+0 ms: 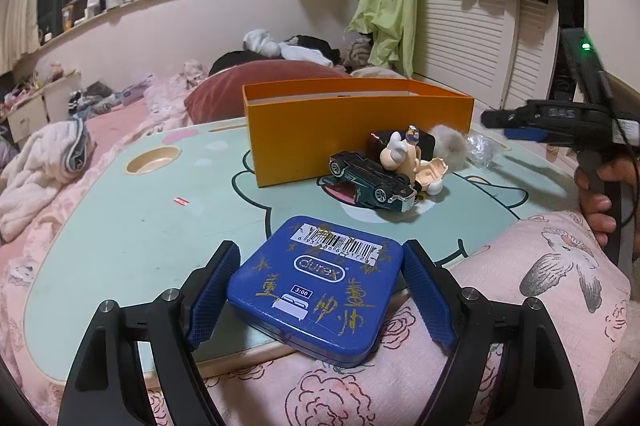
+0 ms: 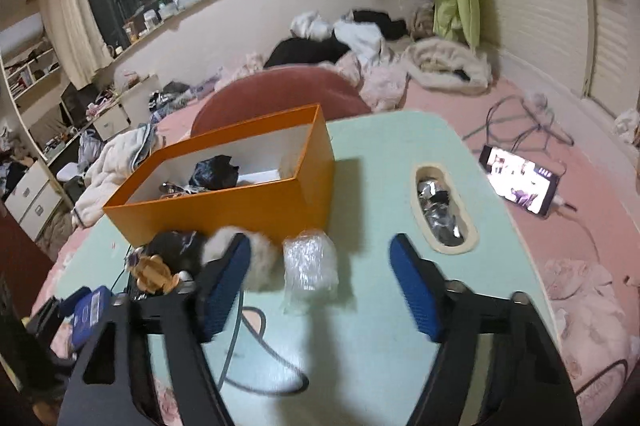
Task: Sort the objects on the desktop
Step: 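Drop blue tin in box with left tool while right drops plastic bag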
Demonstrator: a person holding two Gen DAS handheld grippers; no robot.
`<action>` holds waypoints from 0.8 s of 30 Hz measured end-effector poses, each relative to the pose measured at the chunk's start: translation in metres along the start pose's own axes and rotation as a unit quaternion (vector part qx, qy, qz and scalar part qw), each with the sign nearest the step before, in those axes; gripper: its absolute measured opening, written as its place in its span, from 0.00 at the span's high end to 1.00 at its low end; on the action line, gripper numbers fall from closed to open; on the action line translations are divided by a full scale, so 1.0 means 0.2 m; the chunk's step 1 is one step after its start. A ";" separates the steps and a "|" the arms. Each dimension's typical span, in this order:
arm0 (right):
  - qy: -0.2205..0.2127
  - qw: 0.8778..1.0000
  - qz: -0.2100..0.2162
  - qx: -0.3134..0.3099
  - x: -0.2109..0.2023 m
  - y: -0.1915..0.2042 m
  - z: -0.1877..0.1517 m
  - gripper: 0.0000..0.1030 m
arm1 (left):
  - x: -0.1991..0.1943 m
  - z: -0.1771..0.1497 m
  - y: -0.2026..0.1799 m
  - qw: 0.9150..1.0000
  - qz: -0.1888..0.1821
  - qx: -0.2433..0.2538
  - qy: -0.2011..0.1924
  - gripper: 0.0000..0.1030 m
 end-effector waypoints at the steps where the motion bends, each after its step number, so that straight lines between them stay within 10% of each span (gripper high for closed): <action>1: 0.019 1.000 0.004 0.007 0.04 -0.01 -0.01 0.53 | 0.00 0.00 0.00 1.000 0.000 0.000 0.000 0.21; 3: 0.057 0.998 0.030 0.017 0.11 -0.04 -0.06 0.72 | 0.00 0.00 0.00 1.000 0.000 0.000 0.000 0.21; 15: -0.065 0.995 0.081 0.001 -0.15 0.03 -0.01 0.74 | -0.08 0.09 0.03 0.999 0.009 -0.020 -0.034 0.21; 24: -0.073 0.991 0.109 -0.030 -0.06 0.21 0.25 0.74 | 0.01 0.56 0.05 0.994 -0.018 -0.048 -0.095 0.21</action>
Point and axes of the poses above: each gripper's, at about its wrist camera, not at the fingertips, and x roughly the way its jaws point, y to its left, z to its top, the point moved 2 cm from there along x, roughly the way its jaws point, and after that the axes turned 10 degrees about -y, right-handed, at the moved point
